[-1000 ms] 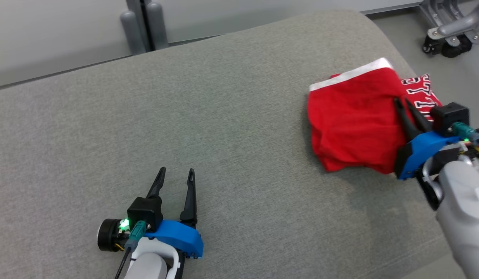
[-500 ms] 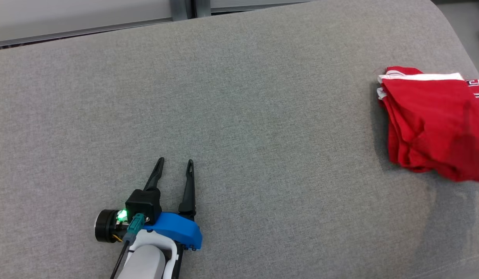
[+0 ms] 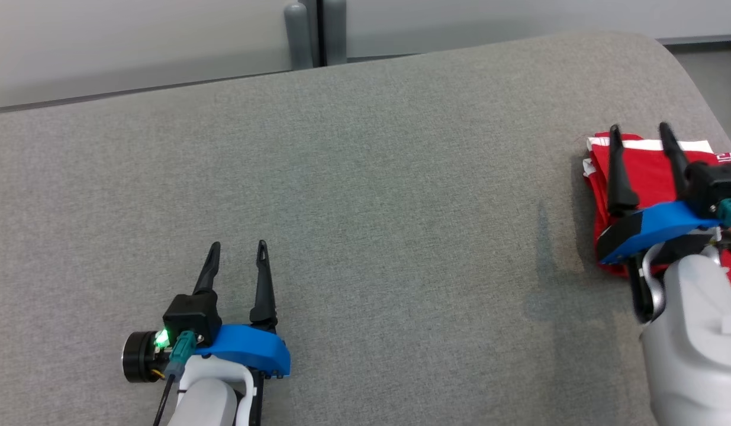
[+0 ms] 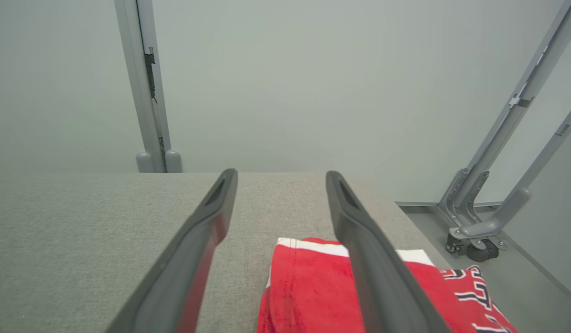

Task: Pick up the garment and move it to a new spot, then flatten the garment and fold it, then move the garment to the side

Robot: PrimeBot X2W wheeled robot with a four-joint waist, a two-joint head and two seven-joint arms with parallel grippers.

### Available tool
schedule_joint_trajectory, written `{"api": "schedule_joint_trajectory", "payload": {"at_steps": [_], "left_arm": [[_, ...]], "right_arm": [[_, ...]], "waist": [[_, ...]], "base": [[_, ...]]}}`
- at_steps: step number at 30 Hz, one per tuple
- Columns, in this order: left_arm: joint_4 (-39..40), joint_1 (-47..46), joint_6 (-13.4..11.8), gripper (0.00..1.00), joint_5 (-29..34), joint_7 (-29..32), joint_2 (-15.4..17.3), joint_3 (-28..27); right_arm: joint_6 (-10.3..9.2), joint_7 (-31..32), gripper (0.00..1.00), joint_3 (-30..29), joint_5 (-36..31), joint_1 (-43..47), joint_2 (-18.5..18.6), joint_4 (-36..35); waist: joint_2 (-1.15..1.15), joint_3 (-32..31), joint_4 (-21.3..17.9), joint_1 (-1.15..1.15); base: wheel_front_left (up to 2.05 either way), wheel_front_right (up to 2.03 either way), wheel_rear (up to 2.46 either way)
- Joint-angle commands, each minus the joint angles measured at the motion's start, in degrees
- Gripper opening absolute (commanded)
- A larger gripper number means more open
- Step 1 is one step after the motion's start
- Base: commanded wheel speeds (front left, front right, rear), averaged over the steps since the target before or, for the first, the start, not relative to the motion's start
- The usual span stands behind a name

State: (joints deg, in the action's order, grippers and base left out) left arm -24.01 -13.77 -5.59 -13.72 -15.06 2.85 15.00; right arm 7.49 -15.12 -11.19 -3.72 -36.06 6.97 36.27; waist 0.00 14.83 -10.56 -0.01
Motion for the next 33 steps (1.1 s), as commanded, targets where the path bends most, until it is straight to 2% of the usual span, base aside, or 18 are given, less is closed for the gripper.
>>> {"api": "schedule_joint_trajectory", "payload": {"at_steps": [1, 7, 18, 28, 33], "left_arm": [[0.5, 1.0, -0.6, 1.00, -0.3, -0.1, 0.1, -0.9], [1.7, 2.5, -1.9, 1.00, -0.1, -0.1, 0.0, -2.9], [1.7, 6.3, -2.6, 1.00, 1.5, -0.1, 0.0, -5.3], [2.2, 10.1, -1.9, 1.00, 1.0, -0.1, 0.0, -7.5], [2.5, 11.1, -0.5, 1.00, -0.2, -0.1, 0.0, -8.1]], "right_arm": [[0.00, 0.0, 1.00, 1.1, 1.7, 2.3, -1.1, -1.2], [0.00, 0.0, 1.00, 6.1, 5.1, 9.5, -3.6, -4.0], [0.00, 0.0, 1.00, 10.5, 8.1, 16.8, -4.0, -5.0], [0.00, 0.0, 1.00, 12.6, 10.1, 20.5, -4.0, -6.0], [0.00, 0.0, 1.00, 13.0, 11.1, 21.2, -4.0, -6.5]], "waist": [[0.00, -0.6, 0.5, 0.01], [0.00, -2.7, 3.3, 0.01], [0.00, -7.4, 6.4, 0.01], [0.00, -12.5, 6.7, 0.01], [0.00, -13.3, 6.8, 0.01]], "base": [[0.00, 0.00, 0.00], [0.00, 0.00, 0.00], [0.00, 0.00, 0.00], [0.00, 0.00, 0.00], [0.00, 0.00, 0.00]]}}
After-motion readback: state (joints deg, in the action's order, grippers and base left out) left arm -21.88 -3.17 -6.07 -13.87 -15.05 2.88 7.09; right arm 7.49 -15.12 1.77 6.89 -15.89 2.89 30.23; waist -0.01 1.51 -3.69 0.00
